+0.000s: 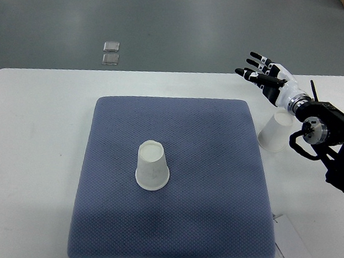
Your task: Stack paper cups
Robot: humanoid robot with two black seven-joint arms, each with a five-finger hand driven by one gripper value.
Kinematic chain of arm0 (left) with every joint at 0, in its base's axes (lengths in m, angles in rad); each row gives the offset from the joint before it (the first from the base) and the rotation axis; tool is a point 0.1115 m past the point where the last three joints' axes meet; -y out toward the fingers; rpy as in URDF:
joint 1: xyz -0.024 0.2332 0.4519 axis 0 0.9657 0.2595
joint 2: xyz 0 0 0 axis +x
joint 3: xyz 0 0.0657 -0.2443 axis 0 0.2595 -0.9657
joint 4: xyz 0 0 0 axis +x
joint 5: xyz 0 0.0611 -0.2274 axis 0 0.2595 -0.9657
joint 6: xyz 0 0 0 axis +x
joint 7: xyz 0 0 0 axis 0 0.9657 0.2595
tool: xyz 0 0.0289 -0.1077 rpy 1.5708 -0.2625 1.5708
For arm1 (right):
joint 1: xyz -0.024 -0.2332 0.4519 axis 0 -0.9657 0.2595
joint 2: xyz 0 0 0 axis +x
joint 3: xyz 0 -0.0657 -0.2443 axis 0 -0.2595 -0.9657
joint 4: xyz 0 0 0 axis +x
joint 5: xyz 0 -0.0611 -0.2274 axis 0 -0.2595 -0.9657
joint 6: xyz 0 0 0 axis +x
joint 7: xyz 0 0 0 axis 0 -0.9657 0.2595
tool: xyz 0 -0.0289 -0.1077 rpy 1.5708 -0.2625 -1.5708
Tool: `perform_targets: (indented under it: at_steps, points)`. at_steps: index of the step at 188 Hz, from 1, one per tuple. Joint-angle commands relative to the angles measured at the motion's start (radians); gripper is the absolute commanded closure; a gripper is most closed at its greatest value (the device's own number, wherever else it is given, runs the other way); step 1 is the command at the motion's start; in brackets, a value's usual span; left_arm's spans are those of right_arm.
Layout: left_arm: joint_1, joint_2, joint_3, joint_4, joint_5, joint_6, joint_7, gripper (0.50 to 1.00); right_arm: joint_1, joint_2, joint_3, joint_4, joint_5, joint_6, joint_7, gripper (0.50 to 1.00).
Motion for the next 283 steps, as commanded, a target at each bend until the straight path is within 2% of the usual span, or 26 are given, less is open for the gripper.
perform_targets:
  at_steps: [1, 124, 161, 235, 283]
  points:
    - [0.000, 0.000, -0.001, 0.000, 0.000, 0.000, 0.000, 0.500, 0.000, 0.002, 0.000, 0.000, 0.000, -0.002, 0.000, 0.583]
    - [0.000, 0.000, -0.002, 0.000, 0.000, 0.000, 0.000, 0.500, 0.002, 0.000, 0.001, 0.002, 0.000, 0.005, 0.000, 0.583]
    - [0.000, 0.000, -0.002, 0.000, 0.000, 0.000, 0.000, 0.500, 0.000, -0.005, 0.001, 0.002, 0.000, 0.067, 0.000, 0.583]
    - [0.000, 0.000, -0.002, 0.000, 0.000, 0.000, 0.000, 0.500, -0.003, -0.006, 0.012, 0.002, 0.002, 0.049, 0.006, 0.585]
    - [0.000, 0.000, -0.002, 0.000, 0.000, 0.000, 0.000, 0.500, -0.005, -0.014, 0.020, 0.003, 0.003, 0.066, 0.009, 0.583]
